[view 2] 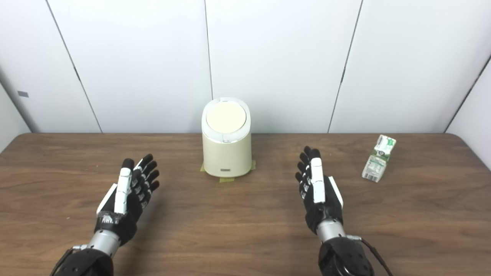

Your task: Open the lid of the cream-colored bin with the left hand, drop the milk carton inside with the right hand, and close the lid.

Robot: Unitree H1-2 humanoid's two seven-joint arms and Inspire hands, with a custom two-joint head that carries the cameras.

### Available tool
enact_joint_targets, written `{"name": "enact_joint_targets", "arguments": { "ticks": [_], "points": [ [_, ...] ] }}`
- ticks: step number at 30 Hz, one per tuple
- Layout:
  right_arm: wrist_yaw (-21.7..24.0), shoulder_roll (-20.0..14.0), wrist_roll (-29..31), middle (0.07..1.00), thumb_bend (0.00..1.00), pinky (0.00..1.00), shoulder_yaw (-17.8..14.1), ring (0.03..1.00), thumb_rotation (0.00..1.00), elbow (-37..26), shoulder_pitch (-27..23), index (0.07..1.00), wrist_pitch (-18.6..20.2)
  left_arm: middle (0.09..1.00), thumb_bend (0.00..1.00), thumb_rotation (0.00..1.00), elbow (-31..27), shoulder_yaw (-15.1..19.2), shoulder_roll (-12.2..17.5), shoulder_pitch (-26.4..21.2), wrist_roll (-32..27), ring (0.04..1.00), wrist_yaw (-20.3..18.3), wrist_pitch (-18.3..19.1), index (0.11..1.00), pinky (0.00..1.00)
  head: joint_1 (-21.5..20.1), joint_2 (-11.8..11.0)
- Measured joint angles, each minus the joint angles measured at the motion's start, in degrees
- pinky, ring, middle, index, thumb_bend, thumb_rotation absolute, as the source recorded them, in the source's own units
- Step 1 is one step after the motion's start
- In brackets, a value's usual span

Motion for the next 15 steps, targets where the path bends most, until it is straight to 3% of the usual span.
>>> {"name": "enact_joint_targets", "arguments": {
  "ticks": [15],
  "points": [
    [-0.3, -0.1, 0.4, 1.000, 0.56, 1.00, 0.0, 1.000, 1.00, 0.2, 0.0, 0.987, -0.2, 1.000, 0.64, 1.00, 0.0, 0.2, -0.6, 0.0, -0.3, 1.000, 0.0, -0.2, 1.000, 1.00, 0.3, -0.1]
  ]
}}
